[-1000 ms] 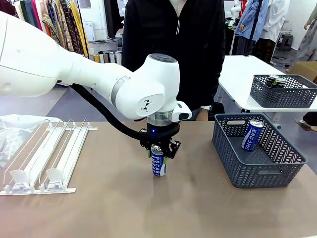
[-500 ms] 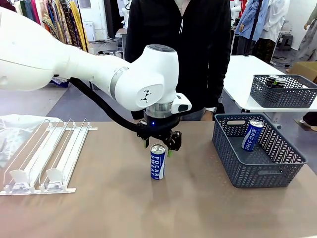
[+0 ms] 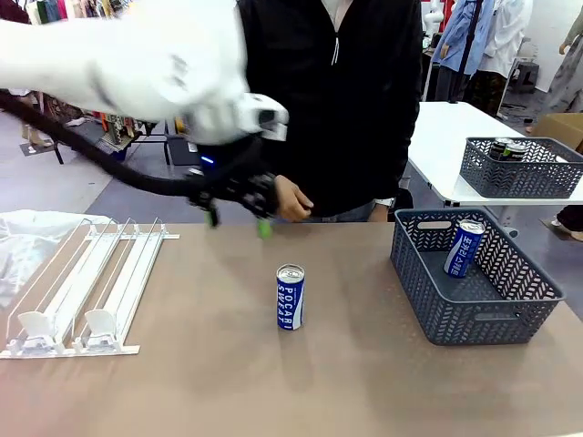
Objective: Retrieve and store the cans from the dispenser.
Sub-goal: Pick up one can from the Automatic Can Dispenser and place it in the middle of the table.
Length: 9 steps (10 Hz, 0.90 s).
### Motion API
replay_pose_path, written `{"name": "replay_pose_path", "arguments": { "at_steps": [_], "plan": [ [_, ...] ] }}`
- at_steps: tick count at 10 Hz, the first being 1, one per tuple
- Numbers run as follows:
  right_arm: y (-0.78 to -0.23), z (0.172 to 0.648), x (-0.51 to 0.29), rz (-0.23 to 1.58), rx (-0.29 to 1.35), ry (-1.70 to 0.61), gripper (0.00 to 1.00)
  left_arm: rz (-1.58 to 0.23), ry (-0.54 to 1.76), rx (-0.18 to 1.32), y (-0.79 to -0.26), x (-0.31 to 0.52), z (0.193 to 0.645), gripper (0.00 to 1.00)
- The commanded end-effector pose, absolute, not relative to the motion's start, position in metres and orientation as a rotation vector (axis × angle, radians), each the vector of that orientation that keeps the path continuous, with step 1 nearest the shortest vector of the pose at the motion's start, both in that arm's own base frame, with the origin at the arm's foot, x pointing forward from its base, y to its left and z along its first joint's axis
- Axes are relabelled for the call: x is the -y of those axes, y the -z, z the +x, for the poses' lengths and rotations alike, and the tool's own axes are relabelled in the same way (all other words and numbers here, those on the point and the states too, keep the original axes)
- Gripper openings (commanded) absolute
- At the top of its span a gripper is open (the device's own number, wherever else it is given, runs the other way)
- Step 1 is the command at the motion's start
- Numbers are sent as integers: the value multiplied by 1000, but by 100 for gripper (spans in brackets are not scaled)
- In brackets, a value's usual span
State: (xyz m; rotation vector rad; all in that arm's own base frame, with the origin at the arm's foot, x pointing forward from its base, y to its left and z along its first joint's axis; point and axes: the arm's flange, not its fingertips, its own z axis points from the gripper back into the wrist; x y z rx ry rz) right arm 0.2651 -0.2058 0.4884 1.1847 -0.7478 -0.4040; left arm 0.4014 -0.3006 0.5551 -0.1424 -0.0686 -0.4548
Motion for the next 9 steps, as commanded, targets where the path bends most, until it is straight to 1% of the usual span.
{"name": "replay_pose_path", "arguments": {
  "at_steps": [1, 2, 3, 5, 7, 9],
  "plan": [
    [-490, 269, 206, 1196, 785, 386, 100, -345, 421, 23, -577, 183, 397, 100],
    [-490, 269, 206, 1196, 785, 386, 100, -443, 379, 22, -585, 124, 398, 100],
    [-490, 269, 206, 1196, 785, 386, 100, -539, 273, 39, -587, 56, 395, 100],
    [-490, 269, 206, 1196, 785, 386, 100, -723, 163, 26, -572, -50, 381, 100],
    [-490, 269, 206, 1196, 785, 386, 100, -913, 27, 78, -541, -130, 359, 100],
    [-490, 269, 206, 1196, 785, 386, 100, -1025, -28, 108, -515, -171, 347, 100]
  ]
}}
